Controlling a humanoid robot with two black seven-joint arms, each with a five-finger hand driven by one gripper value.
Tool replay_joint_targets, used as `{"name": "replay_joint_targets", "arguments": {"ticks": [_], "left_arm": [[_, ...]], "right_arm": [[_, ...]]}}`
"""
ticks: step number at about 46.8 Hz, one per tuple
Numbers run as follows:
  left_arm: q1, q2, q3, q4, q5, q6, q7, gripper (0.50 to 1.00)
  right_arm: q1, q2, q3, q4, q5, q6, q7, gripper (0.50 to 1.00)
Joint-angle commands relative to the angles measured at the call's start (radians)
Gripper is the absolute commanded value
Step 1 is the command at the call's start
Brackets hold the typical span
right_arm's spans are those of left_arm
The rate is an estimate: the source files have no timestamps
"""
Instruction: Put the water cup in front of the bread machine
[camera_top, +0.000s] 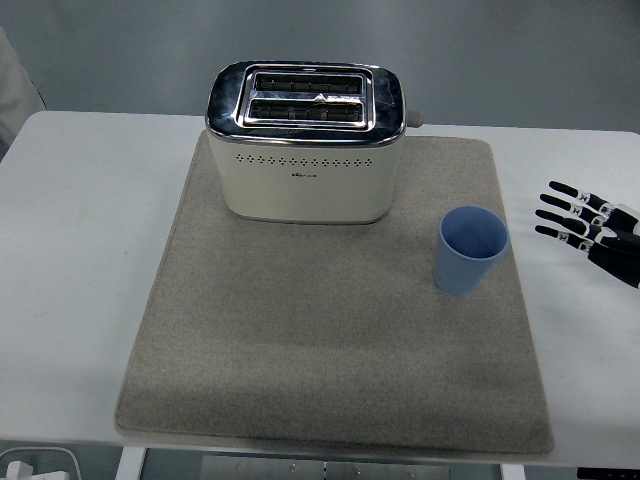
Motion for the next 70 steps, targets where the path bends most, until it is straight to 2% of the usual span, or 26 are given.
{"name": "replay_joint_targets", "arguments": {"ticks": [1, 14, 39, 48, 63, 70], "left_arm": [[0.000, 0.000, 0.000, 0.000, 0.000, 0.001, 0.000, 1.000], [0.000, 0.000, 0.000, 0.000, 0.000, -0.001, 0.000, 1.000], [0.000, 0.000, 0.000, 0.001, 0.000, -0.001, 0.000, 1.000], [0.000, 0.000, 0.000, 0.001, 0.000, 0.001, 0.000, 1.000], [0.000, 0.000, 0.000, 0.001, 0.000, 0.001, 0.000, 1.000], [0.000, 0.000, 0.000, 0.000, 0.000, 0.001, 0.000, 1.000]], "right_arm": [[0.000, -0.012, 0.019, -0.002, -0.001, 0.000, -0.001, 0.928], [0.000, -0.075, 0.013, -0.008, -0.002, 0.000, -0.004, 0.928], [-0.045, -0.110, 0.020, 0.003, -0.010, 0.000, -0.001, 0.928], [-0.041, -0.086, 0.028, 0.010, -0.004, 0.000, -0.001, 0.928], [-0.025, 0.005, 0.039, 0.020, -0.005, 0.000, -0.005, 0.928], [0.014, 0.030, 0.037, 0.020, -0.007, 0.000, -0.007, 0.928]]}}
